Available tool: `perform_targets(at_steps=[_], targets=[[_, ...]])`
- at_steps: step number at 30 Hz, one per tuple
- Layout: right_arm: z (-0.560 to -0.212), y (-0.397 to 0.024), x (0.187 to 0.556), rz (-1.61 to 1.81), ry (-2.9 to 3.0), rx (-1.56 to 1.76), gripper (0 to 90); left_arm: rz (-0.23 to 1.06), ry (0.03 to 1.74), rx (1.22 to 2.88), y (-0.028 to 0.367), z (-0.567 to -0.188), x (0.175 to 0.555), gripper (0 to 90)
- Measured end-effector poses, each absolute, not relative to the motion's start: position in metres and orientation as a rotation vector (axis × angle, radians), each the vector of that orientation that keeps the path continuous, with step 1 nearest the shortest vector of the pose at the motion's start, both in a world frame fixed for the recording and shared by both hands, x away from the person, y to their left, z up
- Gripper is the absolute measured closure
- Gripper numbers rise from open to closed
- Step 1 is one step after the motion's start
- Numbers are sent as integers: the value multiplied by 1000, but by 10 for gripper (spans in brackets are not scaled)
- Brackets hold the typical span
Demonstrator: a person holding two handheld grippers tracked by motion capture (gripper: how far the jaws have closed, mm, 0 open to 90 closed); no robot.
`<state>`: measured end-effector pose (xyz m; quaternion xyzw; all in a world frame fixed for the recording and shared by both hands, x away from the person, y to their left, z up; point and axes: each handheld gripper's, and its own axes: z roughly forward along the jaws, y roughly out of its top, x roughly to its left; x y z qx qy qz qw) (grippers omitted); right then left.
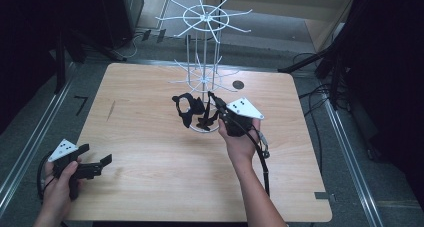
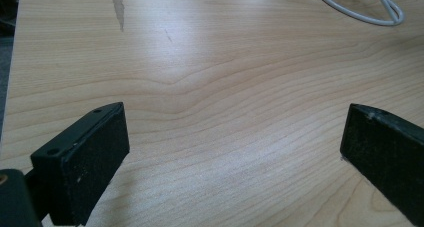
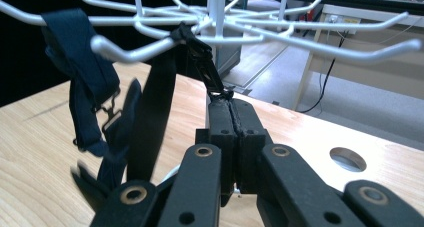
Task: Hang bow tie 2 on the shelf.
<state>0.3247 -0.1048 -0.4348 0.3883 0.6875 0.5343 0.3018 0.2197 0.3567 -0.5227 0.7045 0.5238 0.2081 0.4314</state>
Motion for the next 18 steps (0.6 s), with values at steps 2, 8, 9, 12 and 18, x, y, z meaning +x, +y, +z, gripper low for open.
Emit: perform_targets(at_steps=[2, 8, 9, 12, 18], targets=[[-437, -105, 324, 1414, 1821, 1036, 891, 518, 1307, 1757, 357, -523, 220, 0], [-439, -107, 322, 1408, 1802, 1033, 783, 518, 1306, 1757, 357, -523, 220, 0], [-439, -107, 321, 1406, 1795, 1033, 741, 518, 1306, 1756, 357, -523, 220, 0], [-441, -111, 319, 1412, 1769, 1033, 600, 517, 1306, 1757, 357, -523, 220, 0], [-441, -115, 318, 1419, 1773, 1034, 456, 520, 1306, 1759, 356, -523, 220, 0]])
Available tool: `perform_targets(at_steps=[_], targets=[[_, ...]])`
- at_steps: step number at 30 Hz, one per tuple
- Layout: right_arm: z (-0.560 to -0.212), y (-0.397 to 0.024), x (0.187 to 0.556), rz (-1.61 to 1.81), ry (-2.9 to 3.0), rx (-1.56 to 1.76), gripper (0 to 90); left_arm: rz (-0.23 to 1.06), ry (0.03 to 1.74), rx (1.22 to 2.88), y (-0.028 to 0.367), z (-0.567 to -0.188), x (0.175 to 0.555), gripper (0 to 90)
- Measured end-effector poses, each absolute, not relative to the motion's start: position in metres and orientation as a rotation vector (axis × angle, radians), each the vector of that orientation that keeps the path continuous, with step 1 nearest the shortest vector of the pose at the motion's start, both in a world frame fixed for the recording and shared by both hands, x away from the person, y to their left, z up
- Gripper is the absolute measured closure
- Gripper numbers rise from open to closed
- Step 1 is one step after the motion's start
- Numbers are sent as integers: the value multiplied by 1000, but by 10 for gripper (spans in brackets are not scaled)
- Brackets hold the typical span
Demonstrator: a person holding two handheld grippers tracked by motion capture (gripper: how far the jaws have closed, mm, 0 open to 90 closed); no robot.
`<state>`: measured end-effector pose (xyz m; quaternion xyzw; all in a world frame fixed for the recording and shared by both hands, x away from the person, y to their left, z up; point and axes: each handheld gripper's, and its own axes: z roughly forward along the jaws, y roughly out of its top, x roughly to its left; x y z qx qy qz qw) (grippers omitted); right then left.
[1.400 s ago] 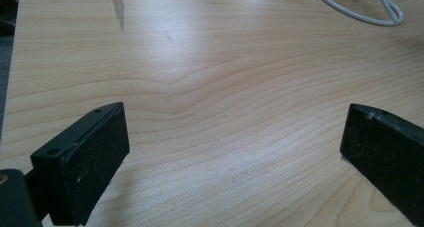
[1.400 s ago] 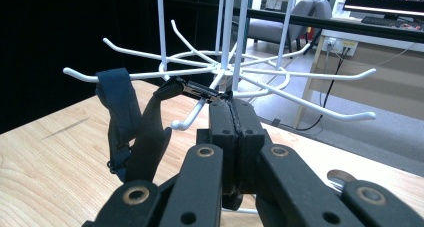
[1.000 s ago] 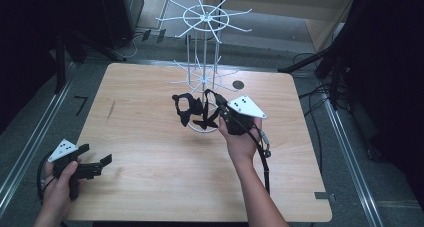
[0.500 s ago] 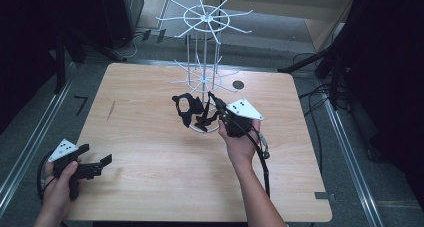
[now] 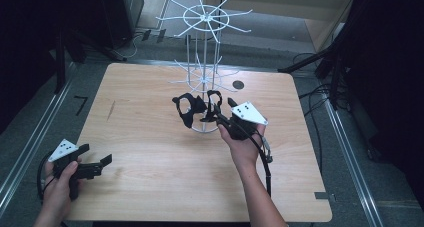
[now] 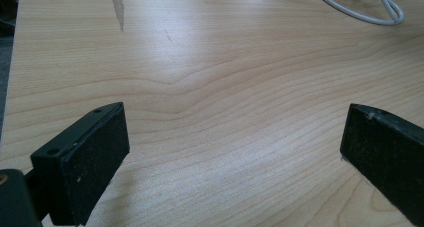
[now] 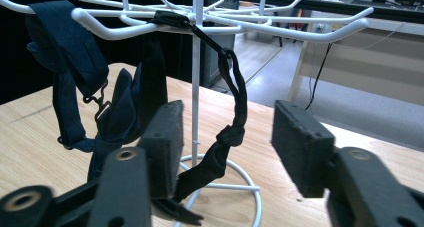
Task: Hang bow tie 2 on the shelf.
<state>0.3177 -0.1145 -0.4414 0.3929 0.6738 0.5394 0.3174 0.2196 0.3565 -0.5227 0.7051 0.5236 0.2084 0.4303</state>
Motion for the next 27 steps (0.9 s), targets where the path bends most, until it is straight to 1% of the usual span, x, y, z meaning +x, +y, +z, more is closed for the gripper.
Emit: perform_targets(at_steps=[12, 17, 20, 27], targets=[[-454, -130, 310, 1487, 1787, 1048, 257, 527, 1308, 1762, 356, -523, 220, 0], [-458, -136, 308, 1486, 1816, 1055, 146, 528, 1307, 1762, 356, -523, 220, 0], [-461, -139, 307, 1456, 1816, 1078, 120, 529, 1308, 1763, 356, -523, 220, 0], [-467, -152, 304, 1427, 1802, 1107, 128, 527, 1309, 1762, 356, -523, 220, 0]])
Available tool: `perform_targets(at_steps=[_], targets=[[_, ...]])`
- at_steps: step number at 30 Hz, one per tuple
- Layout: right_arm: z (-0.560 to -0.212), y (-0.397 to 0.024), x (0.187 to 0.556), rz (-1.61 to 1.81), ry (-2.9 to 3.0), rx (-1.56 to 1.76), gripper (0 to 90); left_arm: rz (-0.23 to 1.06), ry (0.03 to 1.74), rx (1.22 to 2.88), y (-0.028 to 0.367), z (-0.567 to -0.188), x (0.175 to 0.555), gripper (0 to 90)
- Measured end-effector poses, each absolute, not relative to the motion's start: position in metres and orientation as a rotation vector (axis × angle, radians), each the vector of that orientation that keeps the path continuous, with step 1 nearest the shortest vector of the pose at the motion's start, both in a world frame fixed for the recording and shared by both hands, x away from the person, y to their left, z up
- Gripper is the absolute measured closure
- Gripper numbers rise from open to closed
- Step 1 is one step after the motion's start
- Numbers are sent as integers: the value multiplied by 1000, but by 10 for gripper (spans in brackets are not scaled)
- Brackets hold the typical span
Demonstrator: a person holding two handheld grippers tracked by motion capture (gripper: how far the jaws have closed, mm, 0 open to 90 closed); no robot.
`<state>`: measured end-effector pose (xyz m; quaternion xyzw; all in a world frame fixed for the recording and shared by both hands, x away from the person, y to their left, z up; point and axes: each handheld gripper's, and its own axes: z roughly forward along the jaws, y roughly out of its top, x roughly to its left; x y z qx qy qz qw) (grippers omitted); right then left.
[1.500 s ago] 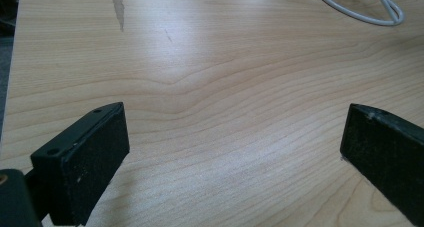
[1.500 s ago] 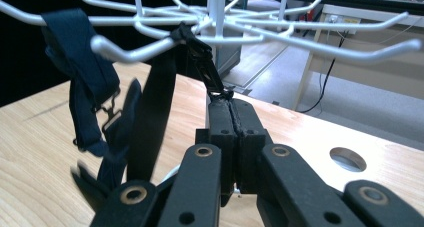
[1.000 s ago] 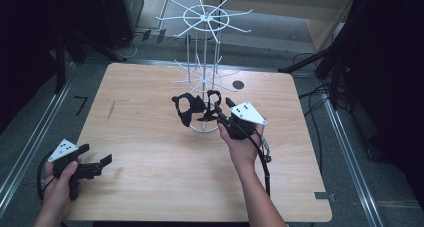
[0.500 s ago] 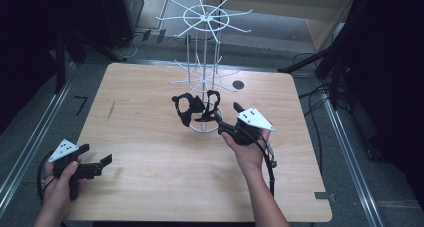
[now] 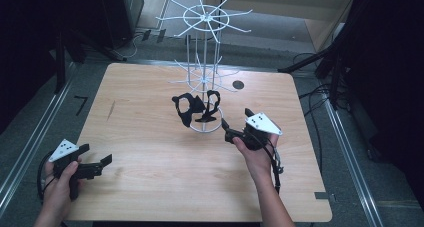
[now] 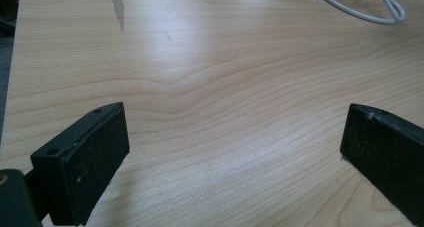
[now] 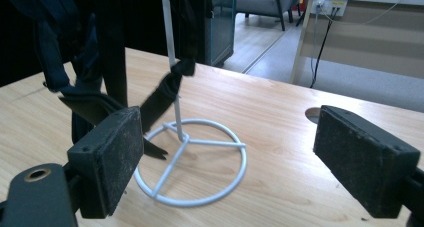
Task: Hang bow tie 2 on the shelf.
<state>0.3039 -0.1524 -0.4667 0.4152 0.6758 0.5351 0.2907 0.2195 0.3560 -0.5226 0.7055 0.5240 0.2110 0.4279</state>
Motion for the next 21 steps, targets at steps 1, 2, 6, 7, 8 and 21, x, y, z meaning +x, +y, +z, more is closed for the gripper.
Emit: perform_targets(at_steps=[1, 2, 6, 7, 8, 21], targets=[[-468, -154, 304, 1422, 1805, 1106, 128, 527, 1309, 1762, 356, -523, 220, 0], [-469, -156, 303, 1419, 1807, 1108, 128, 527, 1309, 1762, 356, -523, 219, 0], [-471, -164, 302, 1407, 1813, 1115, 127, 525, 1307, 1762, 356, -523, 220, 0], [-471, -166, 302, 1410, 1813, 1117, 127, 525, 1307, 1762, 356, -523, 220, 0], [-472, -168, 301, 1408, 1812, 1122, 127, 526, 1308, 1762, 356, -523, 220, 0], [-485, -201, 292, 1389, 1799, 1184, 128, 525, 1310, 1759, 356, -523, 220, 0]])
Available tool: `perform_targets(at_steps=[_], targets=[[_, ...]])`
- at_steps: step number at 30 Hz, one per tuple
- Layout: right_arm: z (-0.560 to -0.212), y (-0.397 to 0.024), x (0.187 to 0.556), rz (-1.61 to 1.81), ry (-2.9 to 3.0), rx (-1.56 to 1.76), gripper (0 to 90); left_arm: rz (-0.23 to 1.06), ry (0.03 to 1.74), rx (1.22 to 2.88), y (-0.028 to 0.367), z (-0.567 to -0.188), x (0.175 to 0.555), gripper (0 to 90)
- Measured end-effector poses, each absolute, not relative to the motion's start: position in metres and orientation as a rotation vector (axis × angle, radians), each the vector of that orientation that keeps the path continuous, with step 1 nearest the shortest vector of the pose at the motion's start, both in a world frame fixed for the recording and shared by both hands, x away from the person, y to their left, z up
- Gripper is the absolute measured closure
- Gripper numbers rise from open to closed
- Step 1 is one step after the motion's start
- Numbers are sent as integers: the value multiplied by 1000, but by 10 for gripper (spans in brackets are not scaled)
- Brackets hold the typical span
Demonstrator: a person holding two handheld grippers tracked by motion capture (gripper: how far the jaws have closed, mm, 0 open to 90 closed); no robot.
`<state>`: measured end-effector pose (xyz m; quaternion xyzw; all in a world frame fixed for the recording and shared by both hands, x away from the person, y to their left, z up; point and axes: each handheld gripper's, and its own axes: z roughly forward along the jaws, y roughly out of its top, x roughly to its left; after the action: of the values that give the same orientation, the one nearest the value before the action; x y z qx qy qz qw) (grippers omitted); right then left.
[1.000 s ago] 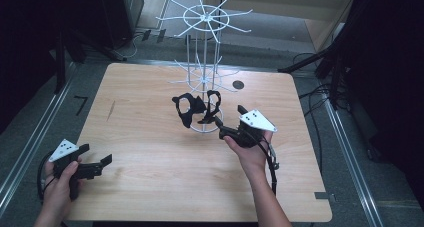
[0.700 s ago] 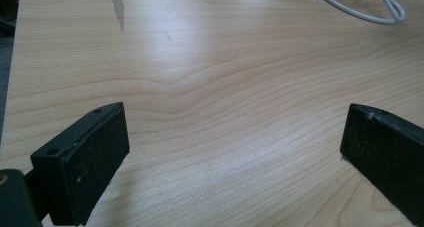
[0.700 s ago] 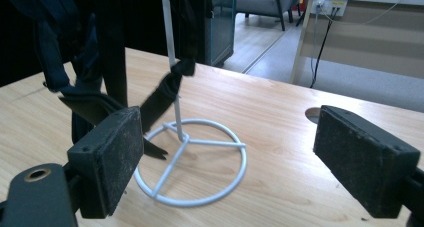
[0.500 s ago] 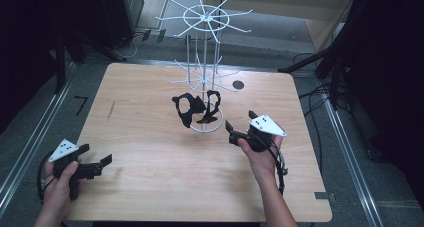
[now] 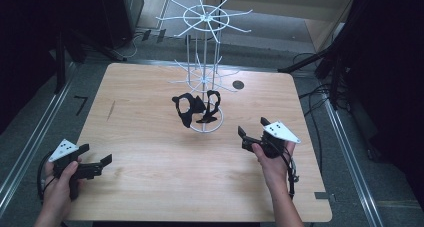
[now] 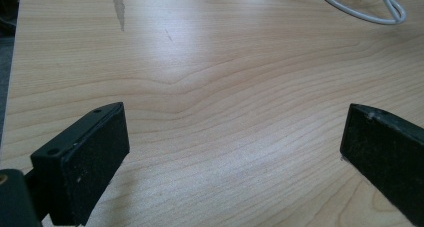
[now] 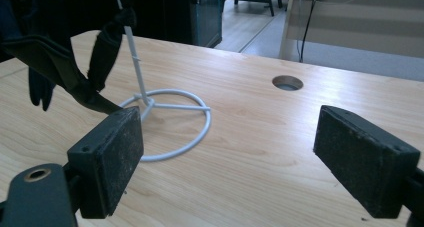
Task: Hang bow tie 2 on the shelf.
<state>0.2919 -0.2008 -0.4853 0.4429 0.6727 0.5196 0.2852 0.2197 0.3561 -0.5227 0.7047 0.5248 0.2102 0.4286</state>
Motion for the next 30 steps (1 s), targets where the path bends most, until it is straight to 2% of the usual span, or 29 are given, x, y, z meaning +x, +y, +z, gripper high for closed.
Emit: perform_targets(at_steps=[30], targets=[[-518, -279, 261, 1383, 1746, 1315, 129, 530, 1310, 1759, 355, -523, 219, 0]])
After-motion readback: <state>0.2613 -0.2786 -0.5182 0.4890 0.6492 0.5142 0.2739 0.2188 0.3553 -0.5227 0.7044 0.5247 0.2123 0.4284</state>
